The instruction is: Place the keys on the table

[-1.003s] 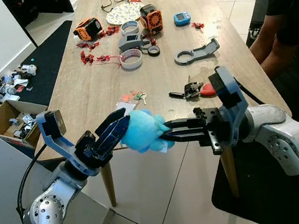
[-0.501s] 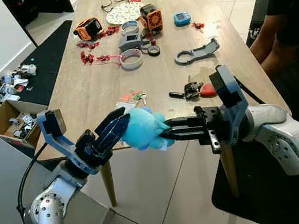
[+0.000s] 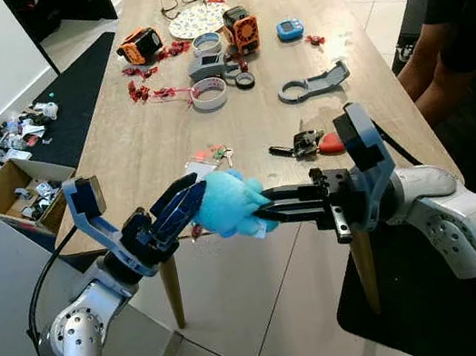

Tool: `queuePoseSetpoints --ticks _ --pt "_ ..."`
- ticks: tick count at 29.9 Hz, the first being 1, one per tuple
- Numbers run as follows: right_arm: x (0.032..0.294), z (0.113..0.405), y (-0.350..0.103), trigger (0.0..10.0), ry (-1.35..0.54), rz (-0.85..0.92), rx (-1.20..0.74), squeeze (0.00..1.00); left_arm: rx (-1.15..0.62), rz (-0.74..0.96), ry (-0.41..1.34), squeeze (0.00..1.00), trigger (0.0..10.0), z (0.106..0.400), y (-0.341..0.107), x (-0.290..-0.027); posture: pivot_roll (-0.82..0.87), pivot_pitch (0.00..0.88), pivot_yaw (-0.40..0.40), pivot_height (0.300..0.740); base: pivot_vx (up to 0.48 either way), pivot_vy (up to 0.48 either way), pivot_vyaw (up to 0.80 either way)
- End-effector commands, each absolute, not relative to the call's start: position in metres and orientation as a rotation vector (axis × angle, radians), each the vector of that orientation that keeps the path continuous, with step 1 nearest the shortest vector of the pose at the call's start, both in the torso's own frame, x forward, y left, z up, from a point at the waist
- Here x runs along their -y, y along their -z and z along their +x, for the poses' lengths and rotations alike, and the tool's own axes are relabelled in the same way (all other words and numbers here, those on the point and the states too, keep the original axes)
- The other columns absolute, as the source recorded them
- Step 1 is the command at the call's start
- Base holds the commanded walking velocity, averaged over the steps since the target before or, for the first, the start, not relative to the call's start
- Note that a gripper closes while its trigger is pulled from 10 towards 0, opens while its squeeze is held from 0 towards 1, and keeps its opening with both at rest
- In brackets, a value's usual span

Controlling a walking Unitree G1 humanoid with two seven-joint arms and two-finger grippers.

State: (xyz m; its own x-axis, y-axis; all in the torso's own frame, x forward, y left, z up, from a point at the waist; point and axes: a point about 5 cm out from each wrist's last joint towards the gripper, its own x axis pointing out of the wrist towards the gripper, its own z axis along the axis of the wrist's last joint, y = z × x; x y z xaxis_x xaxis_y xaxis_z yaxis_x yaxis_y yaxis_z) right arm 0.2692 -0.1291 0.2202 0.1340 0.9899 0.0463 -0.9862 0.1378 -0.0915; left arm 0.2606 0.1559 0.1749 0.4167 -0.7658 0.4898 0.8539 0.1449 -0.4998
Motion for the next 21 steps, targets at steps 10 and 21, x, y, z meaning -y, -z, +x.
queuePoseSetpoints --ticks 10,21 --pt "0.129 0.266 -0.241 0.0 -1.454 0.005 0.248 0.00 0.044 -0.758 1.137 0.00 10.0 0.258 -0.159 -0.176 -0.10 0.132 0.121 0.740 0.000 0.000 0.00" --pt "0.126 0.266 -0.263 0.0 -1.444 0.068 0.404 0.00 -0.007 -0.791 1.166 0.00 10.0 0.252 -0.145 -0.159 -0.09 0.134 0.119 0.740 0.000 0.000 0.00"
